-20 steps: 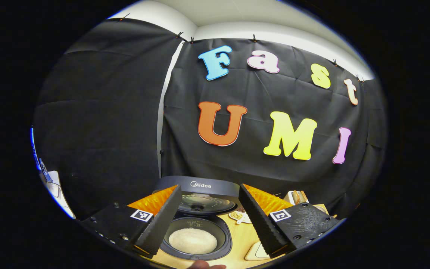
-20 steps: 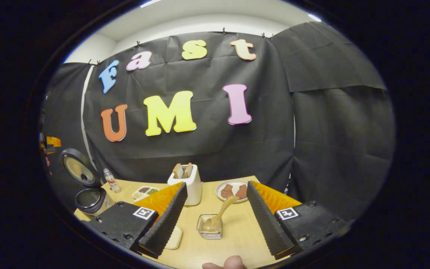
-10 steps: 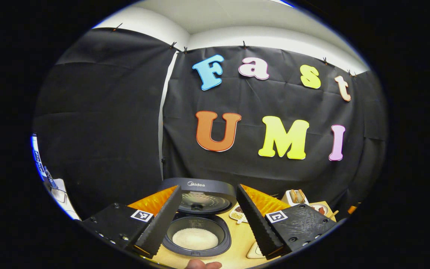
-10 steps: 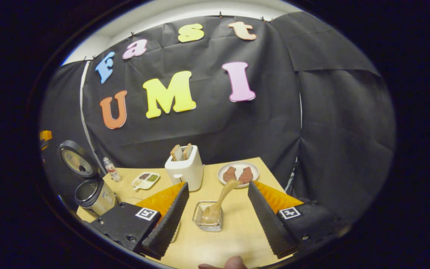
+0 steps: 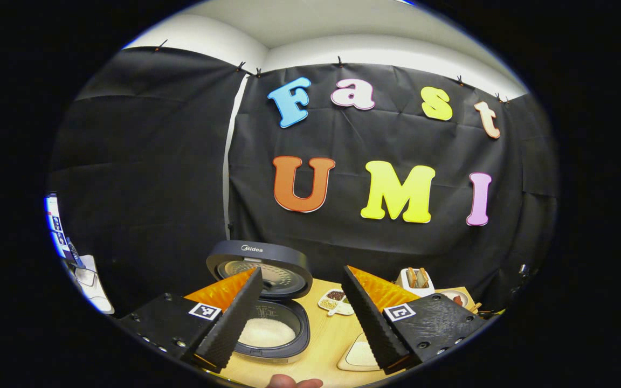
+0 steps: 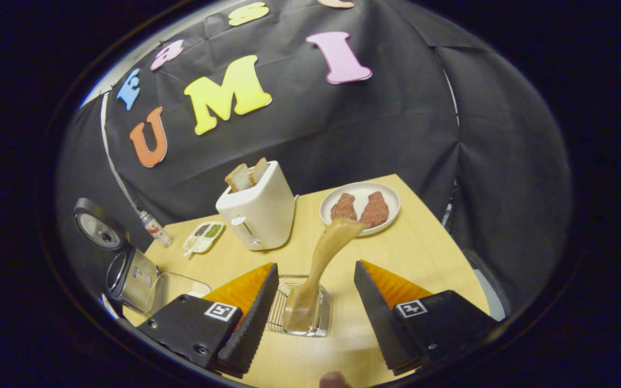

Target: Close the left gripper, press the button to open the rice cooker; take a wooden spoon from the chopstick holder with the right hand, scoop a spoonful of rice and pour it into the rice cooker, then put the wooden spoon back into the chopstick holder.

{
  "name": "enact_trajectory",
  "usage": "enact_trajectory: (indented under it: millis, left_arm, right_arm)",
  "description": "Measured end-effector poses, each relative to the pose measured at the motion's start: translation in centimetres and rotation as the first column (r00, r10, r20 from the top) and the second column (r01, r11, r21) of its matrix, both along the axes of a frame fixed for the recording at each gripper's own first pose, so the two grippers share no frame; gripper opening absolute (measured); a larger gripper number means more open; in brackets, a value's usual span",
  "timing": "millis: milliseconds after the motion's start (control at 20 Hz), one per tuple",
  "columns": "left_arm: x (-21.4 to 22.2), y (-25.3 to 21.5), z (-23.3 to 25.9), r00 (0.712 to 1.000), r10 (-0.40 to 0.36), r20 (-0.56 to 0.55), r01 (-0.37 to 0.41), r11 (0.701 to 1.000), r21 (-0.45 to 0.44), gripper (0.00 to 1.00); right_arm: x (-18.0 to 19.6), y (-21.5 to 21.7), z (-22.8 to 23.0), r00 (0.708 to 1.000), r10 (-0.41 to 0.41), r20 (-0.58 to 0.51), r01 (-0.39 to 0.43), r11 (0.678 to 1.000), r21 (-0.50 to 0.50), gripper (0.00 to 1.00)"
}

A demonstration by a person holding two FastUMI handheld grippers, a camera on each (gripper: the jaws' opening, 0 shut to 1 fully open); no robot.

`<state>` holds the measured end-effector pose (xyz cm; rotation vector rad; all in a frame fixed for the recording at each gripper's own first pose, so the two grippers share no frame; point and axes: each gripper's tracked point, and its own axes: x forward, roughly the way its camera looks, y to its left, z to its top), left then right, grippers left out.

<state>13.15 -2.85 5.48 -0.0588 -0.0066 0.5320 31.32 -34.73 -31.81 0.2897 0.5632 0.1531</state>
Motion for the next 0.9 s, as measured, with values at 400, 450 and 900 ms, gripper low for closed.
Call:
enact_trajectory:
  millis: [400,450,900]
  left_arm:
    - [-1.9,1.4,-1.2,0.996,0.079,-0.049,-0.079,0.997,-0.004,0.95]
    - [-2.0,1.5,-1.3,0.995,0.085,-0.05,-0.086,0.996,-0.007,0.95]
    - [-2.5,1.6,-2.3,0.997,0.035,-0.074,-0.035,0.999,-0.008,0.95]
  right_arm:
    - [2.9,2.4,-3.0,0.994,0.089,-0.06,-0.086,0.995,0.055,0.54]
    - [2.9,2.1,-3.2,0.995,0.081,-0.062,-0.078,0.996,0.05,0.5]
    - [1.4,1.0,-1.3,0.996,0.008,-0.085,0.003,0.992,0.125,0.17]
